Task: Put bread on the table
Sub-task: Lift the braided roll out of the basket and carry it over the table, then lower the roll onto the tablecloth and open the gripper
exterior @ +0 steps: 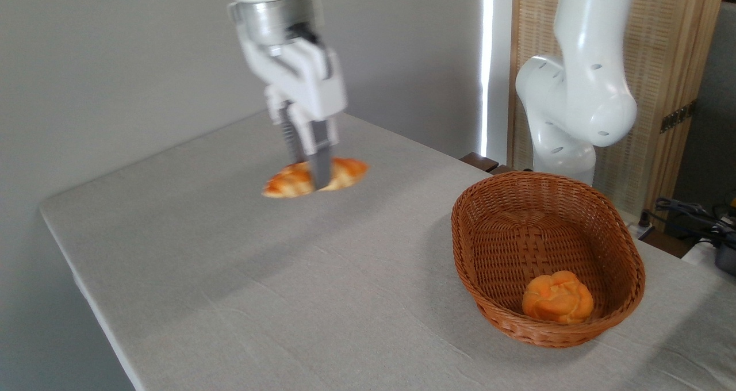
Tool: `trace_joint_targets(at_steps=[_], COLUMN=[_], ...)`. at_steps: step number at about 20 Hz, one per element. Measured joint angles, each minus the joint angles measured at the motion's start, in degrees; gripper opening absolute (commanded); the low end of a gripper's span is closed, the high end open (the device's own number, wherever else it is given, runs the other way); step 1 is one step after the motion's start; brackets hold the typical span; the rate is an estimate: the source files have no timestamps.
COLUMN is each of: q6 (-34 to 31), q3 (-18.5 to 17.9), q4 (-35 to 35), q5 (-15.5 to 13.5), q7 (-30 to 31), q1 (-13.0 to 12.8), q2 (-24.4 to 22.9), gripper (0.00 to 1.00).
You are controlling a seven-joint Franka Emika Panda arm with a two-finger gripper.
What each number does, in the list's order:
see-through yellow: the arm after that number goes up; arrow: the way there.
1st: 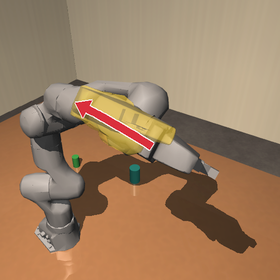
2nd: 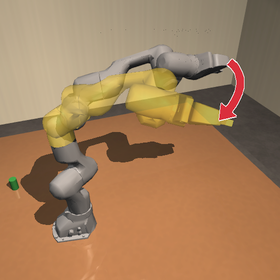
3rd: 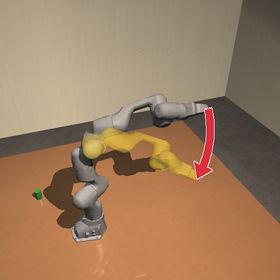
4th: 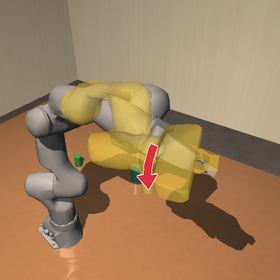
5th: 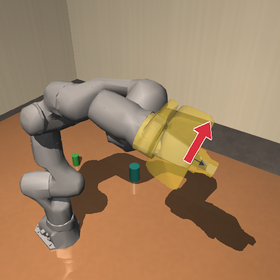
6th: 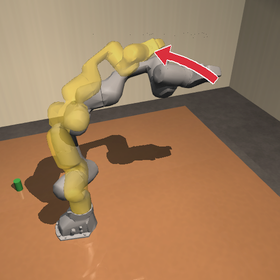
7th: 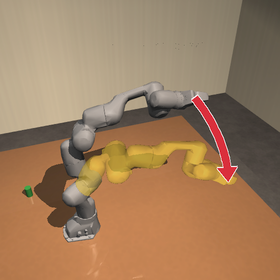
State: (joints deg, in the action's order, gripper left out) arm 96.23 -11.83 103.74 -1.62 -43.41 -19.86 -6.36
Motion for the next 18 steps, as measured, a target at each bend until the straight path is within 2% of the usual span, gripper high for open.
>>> trace_joint_targets(at_steps=[3,6,7,9,11,18], q6=[0.02,2.57,4.40,7.90,10.79,12.24], q3=[2.05,5.76,7.36,10.20,11.60,11.79], q4=[-6.25,-7.99,-8.01,-8.00,-8.01,-8.33], q5=[-0.61,-0.41,0.28,2.74,4.00,4.26], q7=[2.58,4.30,6.01,9.11,10.28,10.24], q1=[0.01,0.06,0.02,-0.12,-0.39,-0.62], q2=[7.13,11.24,12.61,15.54,18.07,19.90], gripper=[0.56,0.71,0.78,0.84,1.00,1.00])
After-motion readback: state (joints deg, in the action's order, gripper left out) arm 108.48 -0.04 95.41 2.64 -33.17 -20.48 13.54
